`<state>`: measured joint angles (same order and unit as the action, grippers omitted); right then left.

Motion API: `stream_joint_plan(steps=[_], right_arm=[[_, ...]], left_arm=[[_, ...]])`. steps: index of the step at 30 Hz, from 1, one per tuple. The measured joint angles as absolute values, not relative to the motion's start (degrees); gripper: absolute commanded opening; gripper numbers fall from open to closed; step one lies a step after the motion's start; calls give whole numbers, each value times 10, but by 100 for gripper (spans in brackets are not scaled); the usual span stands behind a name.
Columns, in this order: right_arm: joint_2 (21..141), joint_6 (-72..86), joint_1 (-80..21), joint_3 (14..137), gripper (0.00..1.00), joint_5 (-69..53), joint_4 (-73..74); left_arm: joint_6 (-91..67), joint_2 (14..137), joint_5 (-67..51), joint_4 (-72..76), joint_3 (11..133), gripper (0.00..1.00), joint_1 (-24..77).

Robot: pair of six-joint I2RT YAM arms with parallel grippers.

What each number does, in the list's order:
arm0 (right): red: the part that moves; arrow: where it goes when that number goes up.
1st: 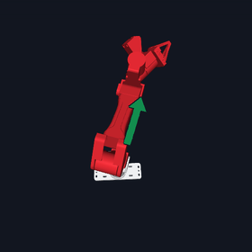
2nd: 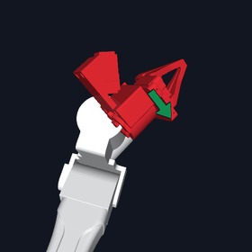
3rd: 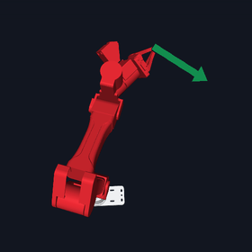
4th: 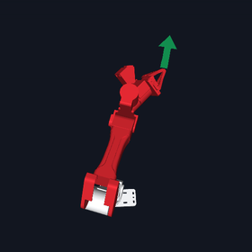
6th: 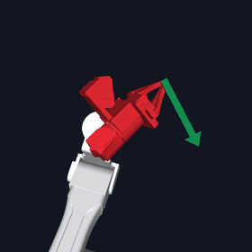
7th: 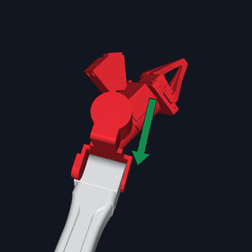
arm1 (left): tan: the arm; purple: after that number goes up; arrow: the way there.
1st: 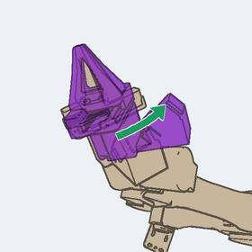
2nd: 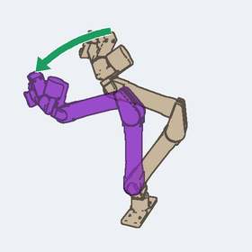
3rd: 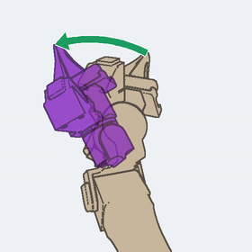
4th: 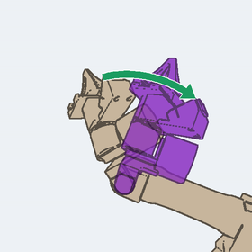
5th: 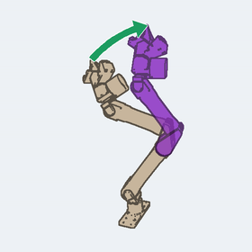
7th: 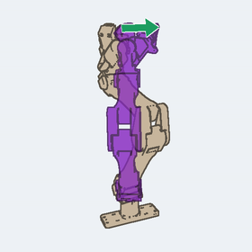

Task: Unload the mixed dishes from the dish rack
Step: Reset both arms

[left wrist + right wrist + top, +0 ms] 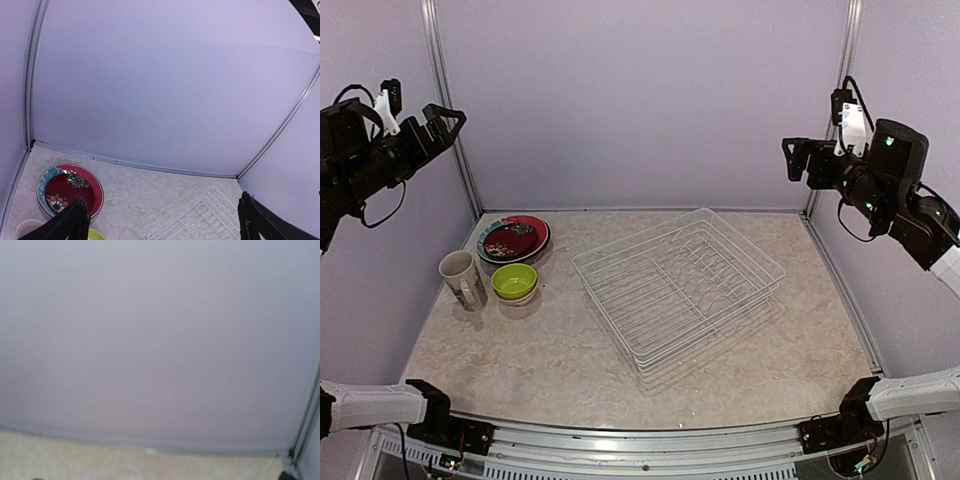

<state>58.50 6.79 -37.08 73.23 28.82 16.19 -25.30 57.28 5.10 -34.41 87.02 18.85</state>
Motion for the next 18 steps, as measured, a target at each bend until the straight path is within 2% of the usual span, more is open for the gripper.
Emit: stream_joint_plan(steps=[11,18], right_arm=[[464,21,-371,751,100,302,133],[435,16,-371,737,100,311,106]], left_arm=[[-193,477,46,-264,848,99,193],[-181,422,56,-218,823,99,194]])
